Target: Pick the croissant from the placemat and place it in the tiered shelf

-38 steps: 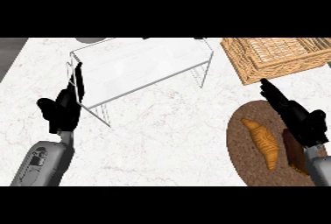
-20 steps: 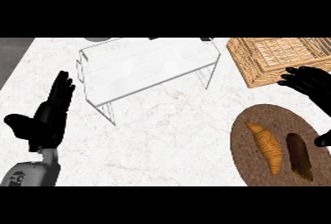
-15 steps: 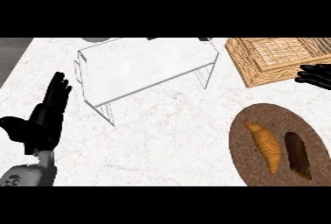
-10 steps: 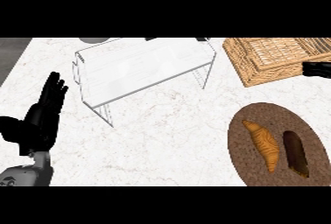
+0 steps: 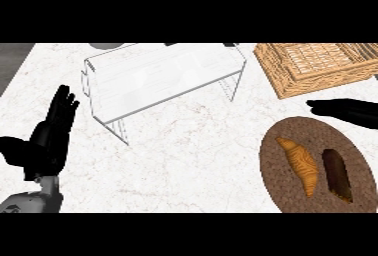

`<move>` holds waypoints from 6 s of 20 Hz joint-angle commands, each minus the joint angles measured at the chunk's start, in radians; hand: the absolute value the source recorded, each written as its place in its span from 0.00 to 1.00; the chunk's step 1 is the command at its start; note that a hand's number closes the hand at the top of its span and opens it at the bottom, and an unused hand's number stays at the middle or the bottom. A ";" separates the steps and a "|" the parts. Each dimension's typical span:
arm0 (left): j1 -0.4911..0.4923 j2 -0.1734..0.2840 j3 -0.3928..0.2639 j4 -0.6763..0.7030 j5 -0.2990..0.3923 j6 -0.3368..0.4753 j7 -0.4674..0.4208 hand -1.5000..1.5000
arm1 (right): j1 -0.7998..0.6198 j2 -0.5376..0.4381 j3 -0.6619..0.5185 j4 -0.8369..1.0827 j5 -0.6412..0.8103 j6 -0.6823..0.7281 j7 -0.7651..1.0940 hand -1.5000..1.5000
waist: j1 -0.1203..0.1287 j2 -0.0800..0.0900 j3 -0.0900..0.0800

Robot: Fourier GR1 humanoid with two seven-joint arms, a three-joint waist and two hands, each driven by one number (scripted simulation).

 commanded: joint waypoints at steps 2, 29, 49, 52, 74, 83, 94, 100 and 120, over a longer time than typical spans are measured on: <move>0.035 0.007 0.001 -0.054 -0.013 -0.016 0.000 0.50 | 0.049 0.053 0.069 -0.100 0.212 -0.075 0.027 0.00 | 0.006 0.000 0.000; 0.051 -0.070 0.042 -0.146 -0.077 -0.044 0.087 0.50 | 0.094 0.182 0.099 0.299 0.809 -0.298 -0.366 0.00 | 0.007 0.001 0.000; 0.002 -0.106 0.096 -0.025 -0.093 -0.118 0.014 0.50 | 0.117 0.382 0.178 0.479 1.069 -0.439 -0.430 1.00 | 0.006 0.002 -0.001; 0.048 -0.098 0.104 -0.048 -0.089 -0.135 -0.004 0.50 | 0.052 0.397 0.194 0.465 1.100 -0.454 -0.439 1.00 | 0.009 0.002 -0.001; 0.003 -0.131 0.081 -0.048 -0.131 -0.092 0.045 0.50 | 0.190 0.839 0.619 0.011 0.989 -0.493 0.487 1.00 | 0.006 -0.005 -0.001; 0.008 -0.113 0.108 -0.041 -0.105 -0.114 0.038 0.50 | -0.017 0.842 0.714 -0.296 0.852 -0.757 1.017 1.00 | 0.015 -0.007 -0.005; 0.015 -0.115 0.112 -0.022 -0.098 -0.137 -0.005 0.50 | -0.512 0.841 0.555 -0.129 0.778 -0.759 1.336 1.00 | 0.017 0.001 -0.002; 0.004 -0.118 0.111 -0.028 -0.107 -0.132 0.004 0.50 | -0.597 0.842 0.483 0.101 0.758 -0.871 1.235 1.00 | 0.018 0.003 -0.002; -0.030 -0.172 0.060 -0.048 -0.162 -0.090 0.051 0.50 | -0.811 0.842 0.358 0.821 0.613 -1.267 0.747 1.00 | 0.027 0.007 -0.001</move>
